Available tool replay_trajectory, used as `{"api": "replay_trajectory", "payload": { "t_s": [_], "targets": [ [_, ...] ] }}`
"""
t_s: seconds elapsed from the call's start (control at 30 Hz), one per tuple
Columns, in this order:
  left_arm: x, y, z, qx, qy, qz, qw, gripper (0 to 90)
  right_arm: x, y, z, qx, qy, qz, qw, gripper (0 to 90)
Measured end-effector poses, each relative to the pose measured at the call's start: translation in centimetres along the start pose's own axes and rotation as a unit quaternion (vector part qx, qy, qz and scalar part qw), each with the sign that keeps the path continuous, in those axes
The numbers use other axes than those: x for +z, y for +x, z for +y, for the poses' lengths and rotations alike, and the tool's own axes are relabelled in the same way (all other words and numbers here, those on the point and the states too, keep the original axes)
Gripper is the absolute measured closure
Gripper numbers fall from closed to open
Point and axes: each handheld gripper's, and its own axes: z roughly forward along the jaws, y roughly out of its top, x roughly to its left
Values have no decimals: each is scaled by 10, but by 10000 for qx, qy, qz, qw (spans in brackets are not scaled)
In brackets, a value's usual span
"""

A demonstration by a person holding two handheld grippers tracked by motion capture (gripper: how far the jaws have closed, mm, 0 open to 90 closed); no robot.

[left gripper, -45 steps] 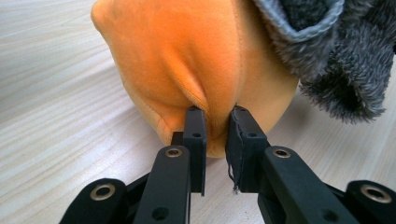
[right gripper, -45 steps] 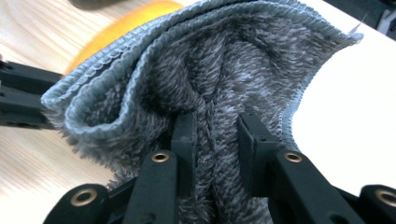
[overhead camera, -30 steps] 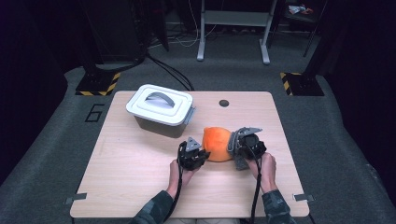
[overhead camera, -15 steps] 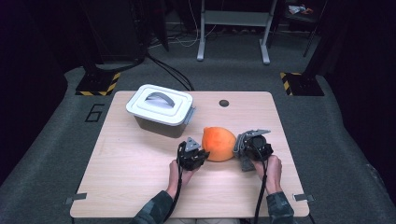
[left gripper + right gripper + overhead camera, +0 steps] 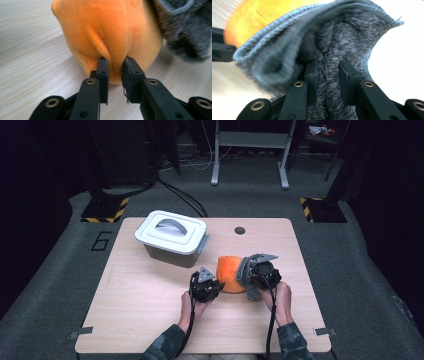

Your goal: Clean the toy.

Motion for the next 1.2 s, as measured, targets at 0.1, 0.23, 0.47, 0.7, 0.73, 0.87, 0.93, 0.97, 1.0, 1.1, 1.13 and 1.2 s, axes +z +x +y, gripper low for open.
{"api": "replay_trajectory", "payload": {
  "t_s": [0.1,0.23,0.47,0.7,0.73,0.87,0.93,0.97,1.0,1.1,1.13,1.2],
  "targets": [
    [-2,1,-1,84,-29,57,9999,635,1,-4,0,25,-31,37,10000,709],
    [0,-1,-2,411,73,252,9988,524,3,-7,2,6,-48,37,10000,710],
    [8,-2,-3,634,196,533,9964,471,8,-10,5,97,-19,0,10000,710],
    [14,-5,-1,669,75,543,9963,728,9,-13,5,114,-71,2,9999,709],
    [14,-5,0,681,72,553,9961,748,8,-13,4,113,-79,6,9999,708],
    [11,-6,2,686,41,490,9964,789,4,-16,3,195,-161,22,9997,708],
    [8,-6,3,674,9,429,9968,795,0,-17,4,225,-192,63,9995,707],
    [7,-6,3,639,-18,386,9972,799,-3,-17,5,244,-226,46,9994,706],
    [6,-7,4,634,-36,347,9974,802,-6,-18,6,181,-262,85,9995,706],
    [2,-11,7,698,-65,274,9972,809,-15,-13,10,126,-323,95,9994,706],
    [1,-12,8,719,-69,248,9971,811,-18,-11,11,57,-362,82,9993,706],
    [-1,-15,10,804,-94,221,9965,812,-24,-6,16,-41,-435,87,9990,706]
  ]
}}
